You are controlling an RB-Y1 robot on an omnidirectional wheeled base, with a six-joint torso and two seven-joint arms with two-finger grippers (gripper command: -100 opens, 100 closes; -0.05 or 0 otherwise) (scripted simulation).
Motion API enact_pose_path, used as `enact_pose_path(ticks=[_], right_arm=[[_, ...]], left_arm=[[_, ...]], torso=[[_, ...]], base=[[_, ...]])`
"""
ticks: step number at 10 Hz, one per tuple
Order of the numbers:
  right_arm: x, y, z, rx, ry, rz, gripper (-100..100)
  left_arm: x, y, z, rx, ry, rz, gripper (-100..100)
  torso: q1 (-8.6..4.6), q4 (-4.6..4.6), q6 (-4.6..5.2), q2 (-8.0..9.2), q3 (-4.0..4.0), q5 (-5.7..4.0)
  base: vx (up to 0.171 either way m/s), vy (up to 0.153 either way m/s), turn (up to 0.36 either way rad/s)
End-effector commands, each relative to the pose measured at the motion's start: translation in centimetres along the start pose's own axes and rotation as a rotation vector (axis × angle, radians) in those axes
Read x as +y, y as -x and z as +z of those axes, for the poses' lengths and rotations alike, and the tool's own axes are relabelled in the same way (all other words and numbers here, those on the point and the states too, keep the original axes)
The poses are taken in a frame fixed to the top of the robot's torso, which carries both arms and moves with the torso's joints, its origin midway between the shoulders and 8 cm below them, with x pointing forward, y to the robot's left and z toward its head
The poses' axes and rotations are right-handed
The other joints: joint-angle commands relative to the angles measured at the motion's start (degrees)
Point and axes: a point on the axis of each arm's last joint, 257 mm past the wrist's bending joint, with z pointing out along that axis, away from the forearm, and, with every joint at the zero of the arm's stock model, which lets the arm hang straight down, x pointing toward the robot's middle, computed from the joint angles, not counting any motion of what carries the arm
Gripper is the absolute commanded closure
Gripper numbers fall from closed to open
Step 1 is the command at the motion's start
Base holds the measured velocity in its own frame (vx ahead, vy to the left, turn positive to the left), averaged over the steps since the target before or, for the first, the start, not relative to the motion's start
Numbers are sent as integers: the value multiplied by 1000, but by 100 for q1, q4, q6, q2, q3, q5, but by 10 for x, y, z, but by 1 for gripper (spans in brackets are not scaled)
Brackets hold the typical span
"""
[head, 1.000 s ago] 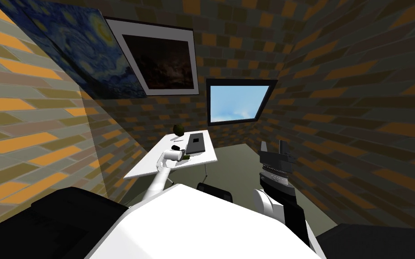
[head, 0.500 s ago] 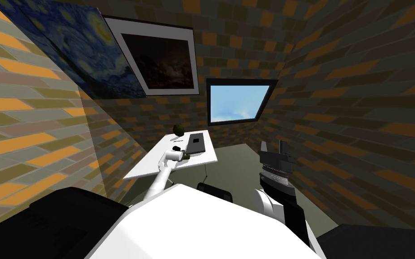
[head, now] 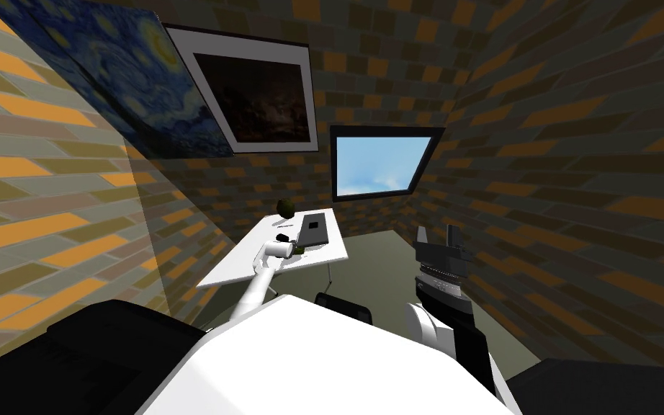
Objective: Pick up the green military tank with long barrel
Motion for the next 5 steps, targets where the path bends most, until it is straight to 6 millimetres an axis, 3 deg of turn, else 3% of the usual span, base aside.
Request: enact_pose_path(ticks=[1, 4, 5], right_arm=[[0, 0, 0, 0, 0, 0, 0], [0, 0, 0, 0, 0, 0, 0], [0, 0, 0, 0, 0, 0, 0]], left_arm=[[-1, 0, -8, 0, -1, 1, 100], [-2, 1, -12, 0, -2, 2, 100], [-2, 1, -13, 0, -1, 2, 0]], torso=[[0, 0, 0, 0, 0, 0], [-8, 3, -1, 8, 5, -3], [-5, 2, 0, 6, 4, -2]], base=[[-7, -9, 9], [-9, -10, 4], [0, 0, 0]])
